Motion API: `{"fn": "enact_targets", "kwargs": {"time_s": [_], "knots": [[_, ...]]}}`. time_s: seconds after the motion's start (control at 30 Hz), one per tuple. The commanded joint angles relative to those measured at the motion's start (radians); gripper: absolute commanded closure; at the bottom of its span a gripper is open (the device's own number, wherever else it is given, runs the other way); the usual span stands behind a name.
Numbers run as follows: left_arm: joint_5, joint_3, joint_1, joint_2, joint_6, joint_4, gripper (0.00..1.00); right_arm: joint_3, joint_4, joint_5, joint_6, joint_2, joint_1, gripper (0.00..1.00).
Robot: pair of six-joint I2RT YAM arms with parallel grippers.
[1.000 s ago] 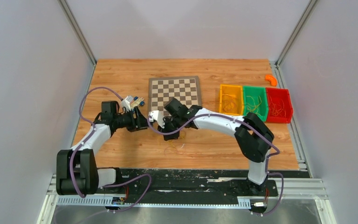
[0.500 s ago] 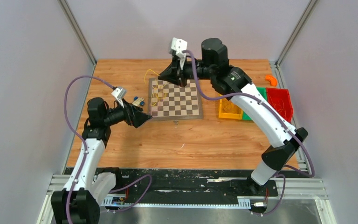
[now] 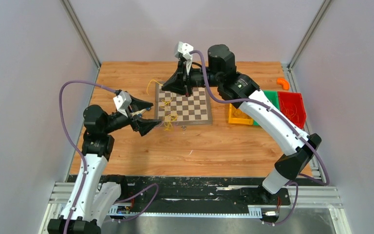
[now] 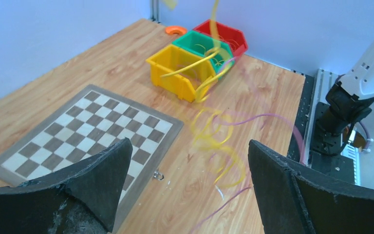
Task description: Untangle the cables
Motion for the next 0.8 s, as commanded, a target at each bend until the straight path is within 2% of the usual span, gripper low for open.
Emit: {"fn": "enact_targets", "kwargs": {"time_s": [0.0,0.17,0.3,0.47,0.63,0.77], "knots": [[0.036,0.047,-0.035,-0.028,0.029,0.012,0.08,-0.028,0.082,-0.026,0.082,-0.05,0.0,1.0],[0.031,0.054,-0.108,-0.031,0.066,-0.013,0.29,-0.055,0.112,-0.046,0.119,-0.051,0.004,1.0],[-0.005,0.061,-0.119,0.009,0.054,-0.007,0.41,-0.073,0.125,-0.039,0.145,-0.057,0.005,1.0],[-0.021,0.075,-0.122,0.064,-0.002,0.044,0.45,-0.096,0.127,-0.024,0.136,-0.07,0.005,1.0],[0.01,0.072,-0.137,0.078,-0.033,0.075,0.62,-0.104,0.133,-0.02,0.15,-0.071,0.005,1.0],[0.024,0.05,-0.148,0.071,-0.051,0.097,0.64,-0.107,0.141,-0.026,0.173,-0.067,0.005,1.0]]}}
